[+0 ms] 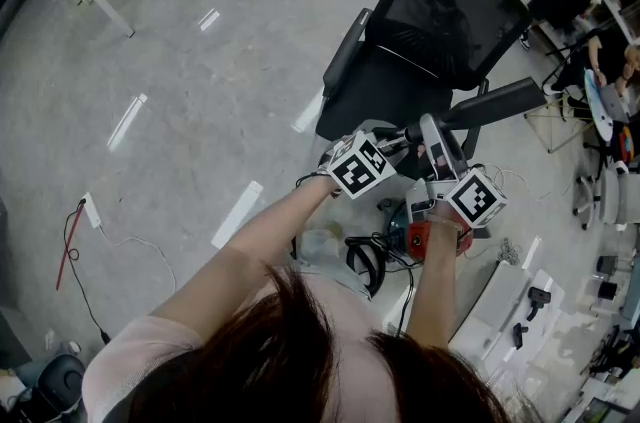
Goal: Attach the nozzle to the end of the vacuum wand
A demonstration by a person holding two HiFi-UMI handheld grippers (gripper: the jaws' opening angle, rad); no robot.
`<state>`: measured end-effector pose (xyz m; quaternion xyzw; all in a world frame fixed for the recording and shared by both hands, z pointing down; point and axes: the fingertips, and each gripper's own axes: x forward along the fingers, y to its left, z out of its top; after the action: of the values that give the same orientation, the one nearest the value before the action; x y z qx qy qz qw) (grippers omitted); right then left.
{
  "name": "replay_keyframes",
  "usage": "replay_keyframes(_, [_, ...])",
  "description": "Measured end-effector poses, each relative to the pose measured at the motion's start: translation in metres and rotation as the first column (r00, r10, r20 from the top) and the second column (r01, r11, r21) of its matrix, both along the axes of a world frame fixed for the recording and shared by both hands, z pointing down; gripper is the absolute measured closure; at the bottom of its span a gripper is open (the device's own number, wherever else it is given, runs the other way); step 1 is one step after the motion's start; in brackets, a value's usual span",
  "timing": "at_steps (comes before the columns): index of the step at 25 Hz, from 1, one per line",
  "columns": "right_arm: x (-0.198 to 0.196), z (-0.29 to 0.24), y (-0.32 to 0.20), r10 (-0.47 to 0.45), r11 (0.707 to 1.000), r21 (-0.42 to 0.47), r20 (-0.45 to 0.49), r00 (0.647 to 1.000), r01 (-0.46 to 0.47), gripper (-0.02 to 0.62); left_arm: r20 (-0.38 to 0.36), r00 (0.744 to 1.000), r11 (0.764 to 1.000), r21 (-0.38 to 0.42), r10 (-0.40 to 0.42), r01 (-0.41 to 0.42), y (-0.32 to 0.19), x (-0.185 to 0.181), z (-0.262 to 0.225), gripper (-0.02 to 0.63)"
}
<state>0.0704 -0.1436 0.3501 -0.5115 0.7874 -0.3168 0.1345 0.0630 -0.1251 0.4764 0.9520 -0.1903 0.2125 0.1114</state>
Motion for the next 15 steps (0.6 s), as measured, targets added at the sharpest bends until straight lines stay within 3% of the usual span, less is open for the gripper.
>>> replay_keyframes(10, [-0.016, -0.009, 0.004, 0.031, 0.997, 0.076, -0.239, 0.97, -0.013, 0.408, 0.003, 1.0, 1.0, 0.002, 0.003, -0.003, -0.002, 0.003, -0.001, 0.443])
replay_keyframes(15, [-0.019, -0.01, 0.005, 0.045, 0.996, 0.093, -0.302, 0.952, -0.018, 0.408, 0.002, 1.0, 1.0, 0.001, 0.005, -0.005, -0.002, 0.003, 0.0, 0.443])
